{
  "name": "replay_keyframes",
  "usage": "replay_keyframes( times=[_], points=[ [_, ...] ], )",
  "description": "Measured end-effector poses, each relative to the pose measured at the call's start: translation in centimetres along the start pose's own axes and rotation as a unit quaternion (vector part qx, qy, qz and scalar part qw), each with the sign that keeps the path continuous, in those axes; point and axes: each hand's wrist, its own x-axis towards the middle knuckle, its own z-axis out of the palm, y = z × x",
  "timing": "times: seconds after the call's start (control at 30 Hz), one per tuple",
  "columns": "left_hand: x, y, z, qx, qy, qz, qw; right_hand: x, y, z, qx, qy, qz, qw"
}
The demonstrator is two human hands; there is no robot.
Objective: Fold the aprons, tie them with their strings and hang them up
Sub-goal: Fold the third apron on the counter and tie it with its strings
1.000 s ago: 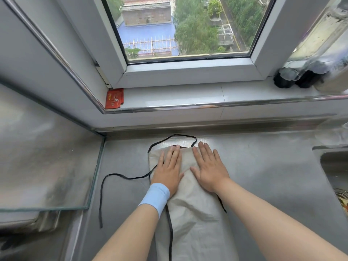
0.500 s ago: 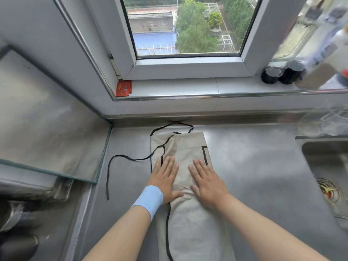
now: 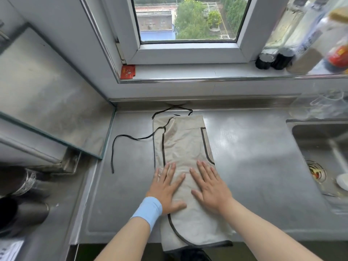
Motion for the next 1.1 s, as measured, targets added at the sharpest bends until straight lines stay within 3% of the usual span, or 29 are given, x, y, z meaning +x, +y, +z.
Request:
replay_keyframes(
  times=[0.17, 0.3, 0.53, 0.63, 0.8, 0.93, 1.1],
  points=[
    [-1.9, 1.3, -0.8, 0.072, 0.011, 0.038, 0.997, -0.9, -0.2, -0.7, -0.016, -0.024, 0.037, 0.999],
    [-3.8, 3.4, 1.0, 0.037, 0.024, 0.131, 0.990, -3.4, -1.8, 0.0, -0.015, -0.022, 0.021, 0.999],
    [-7.2, 3.8, 2.3, 0.041, -0.032, 0.032, 0.998, -9.8, -2.4, 2.6, 0.001, -0.018, 0.020, 1.000],
    [-8.4, 4.5, 2.1, 0.043, 0.006, 0.069, 0.997, -11.5, -2.9, 2.5, 0.015, -0.027, -0.025, 0.999],
    [-9.2, 6.4, 2.1, 0.025, -0.046, 0.108, 0.993, -12.4, -3.1, 1.1, -0.059, -0.088, -0.080, 0.991],
    [-9.2, 6.3, 1.0, 0.033, -0.061, 0.106, 0.992, -12.1, -2.7, -0.6, -0.029, -0.096, -0.088, 0.991],
    [-9.0, 5.8, -3.4, -0.107, -0.033, 0.043, 0.993, -10.0, -2.7, -5.2, -0.009, -0.063, -0.030, 0.998]
  ],
)
